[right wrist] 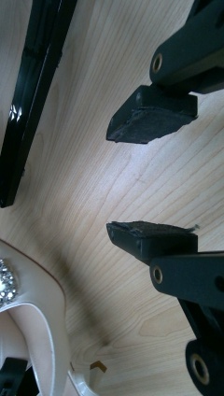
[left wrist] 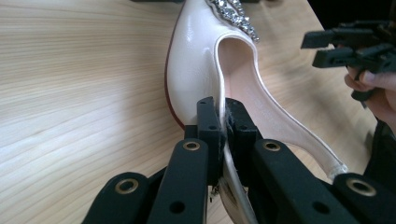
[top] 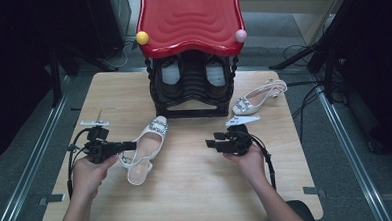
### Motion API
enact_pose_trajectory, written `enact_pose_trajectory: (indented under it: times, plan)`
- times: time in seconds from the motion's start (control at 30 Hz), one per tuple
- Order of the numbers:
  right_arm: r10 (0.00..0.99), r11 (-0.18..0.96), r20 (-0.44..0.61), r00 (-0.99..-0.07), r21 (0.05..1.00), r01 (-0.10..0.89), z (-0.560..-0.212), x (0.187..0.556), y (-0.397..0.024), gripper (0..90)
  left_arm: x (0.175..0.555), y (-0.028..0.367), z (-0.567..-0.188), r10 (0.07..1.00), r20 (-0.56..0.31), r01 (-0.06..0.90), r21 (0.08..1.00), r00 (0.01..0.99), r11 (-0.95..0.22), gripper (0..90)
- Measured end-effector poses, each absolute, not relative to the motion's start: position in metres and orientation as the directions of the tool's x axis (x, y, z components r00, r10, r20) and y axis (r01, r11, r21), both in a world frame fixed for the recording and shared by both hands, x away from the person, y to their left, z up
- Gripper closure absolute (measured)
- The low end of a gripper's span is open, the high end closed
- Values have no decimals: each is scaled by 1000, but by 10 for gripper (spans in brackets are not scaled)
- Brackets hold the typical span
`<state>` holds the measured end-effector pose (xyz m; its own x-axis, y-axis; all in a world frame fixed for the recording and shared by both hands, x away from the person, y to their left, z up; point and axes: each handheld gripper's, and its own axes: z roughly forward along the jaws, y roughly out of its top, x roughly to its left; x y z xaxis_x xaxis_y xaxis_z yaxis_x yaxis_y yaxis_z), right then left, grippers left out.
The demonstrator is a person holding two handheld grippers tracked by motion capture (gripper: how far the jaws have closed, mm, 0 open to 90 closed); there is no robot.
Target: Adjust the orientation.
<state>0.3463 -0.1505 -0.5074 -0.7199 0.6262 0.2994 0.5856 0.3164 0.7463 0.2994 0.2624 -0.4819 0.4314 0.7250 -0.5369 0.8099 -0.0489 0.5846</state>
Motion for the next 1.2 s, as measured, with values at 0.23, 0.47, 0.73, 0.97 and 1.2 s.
enact_pose_trajectory:
  times: [0.23,0.47,0.73,0.97,1.2]
  plan:
    - [642,294,299,-706,755,586,-506,340,-158,501,308,236,-487,688,-540,812,570,484,-124,871]
    - [667,262,303,-680,760,595,-503,330,-169,508,320,206,-487,644,-543,795,581,538,-174,871]
    - [690,252,289,-663,764,595,-502,318,-179,507,332,174,-493,608,-551,787,578,572,-216,870]
    - [702,235,287,-652,770,592,-502,311,-185,508,340,158,-503,591,-564,796,552,576,-248,869]
    - [701,271,267,-662,759,592,-504,308,-182,512,349,156,-513,615,-553,806,532,562,-257,866]
